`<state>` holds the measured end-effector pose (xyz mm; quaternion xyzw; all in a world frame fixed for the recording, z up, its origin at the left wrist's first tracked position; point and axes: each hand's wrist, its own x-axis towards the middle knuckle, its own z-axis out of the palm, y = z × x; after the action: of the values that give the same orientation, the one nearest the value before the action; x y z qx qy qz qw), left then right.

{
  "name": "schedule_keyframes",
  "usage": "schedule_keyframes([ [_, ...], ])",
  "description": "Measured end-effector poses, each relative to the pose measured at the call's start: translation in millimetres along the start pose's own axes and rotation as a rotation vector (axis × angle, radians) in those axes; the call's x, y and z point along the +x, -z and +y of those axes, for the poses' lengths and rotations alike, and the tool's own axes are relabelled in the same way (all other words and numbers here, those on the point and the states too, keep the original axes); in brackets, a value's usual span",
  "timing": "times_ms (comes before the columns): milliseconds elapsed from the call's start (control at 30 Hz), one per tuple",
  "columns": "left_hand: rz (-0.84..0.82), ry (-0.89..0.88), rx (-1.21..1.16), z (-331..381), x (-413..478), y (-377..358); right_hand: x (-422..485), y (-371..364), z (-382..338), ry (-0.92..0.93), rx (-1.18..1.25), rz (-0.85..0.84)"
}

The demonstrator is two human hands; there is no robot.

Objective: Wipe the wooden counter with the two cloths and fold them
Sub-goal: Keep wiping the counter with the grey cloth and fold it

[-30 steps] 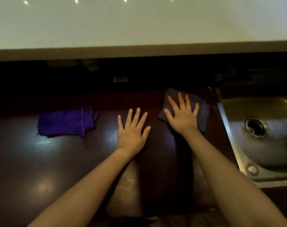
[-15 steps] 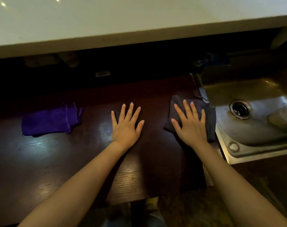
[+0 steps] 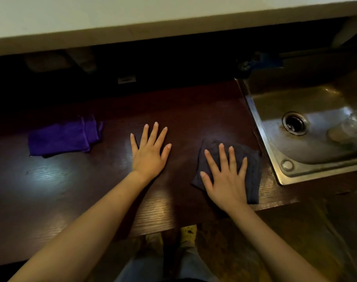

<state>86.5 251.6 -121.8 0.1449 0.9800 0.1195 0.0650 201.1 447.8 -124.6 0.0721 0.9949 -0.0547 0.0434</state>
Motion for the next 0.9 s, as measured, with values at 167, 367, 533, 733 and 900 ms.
schedule_keyframes([
  [167, 0.039, 0.001, 0.018, -15.2, -14.7, 4.8, -14.1, -2.7, -37.9, 0.086, 0.014, -0.002],
  [367, 0.056, 0.066, 0.033, -45.0, -32.0, 14.8, -30.4, -8.6, -100.7, 0.246, 0.038, -0.043],
  [533, 0.076, 0.102, 0.044, -70.1, -43.9, 18.9, -32.7, -10.0, -134.9, 0.326, 0.052, -0.077],
  [733, 0.077, 0.17, 0.03, -98.2, -56.6, 23.0, -30.3, -14.3, -171.3, 0.383, 0.066, -0.107],
  [900, 0.1, 0.188, -0.029, -122.7, -68.3, 32.2, -25.5, -16.1, -199.8, 0.435, 0.073, -0.147],
])
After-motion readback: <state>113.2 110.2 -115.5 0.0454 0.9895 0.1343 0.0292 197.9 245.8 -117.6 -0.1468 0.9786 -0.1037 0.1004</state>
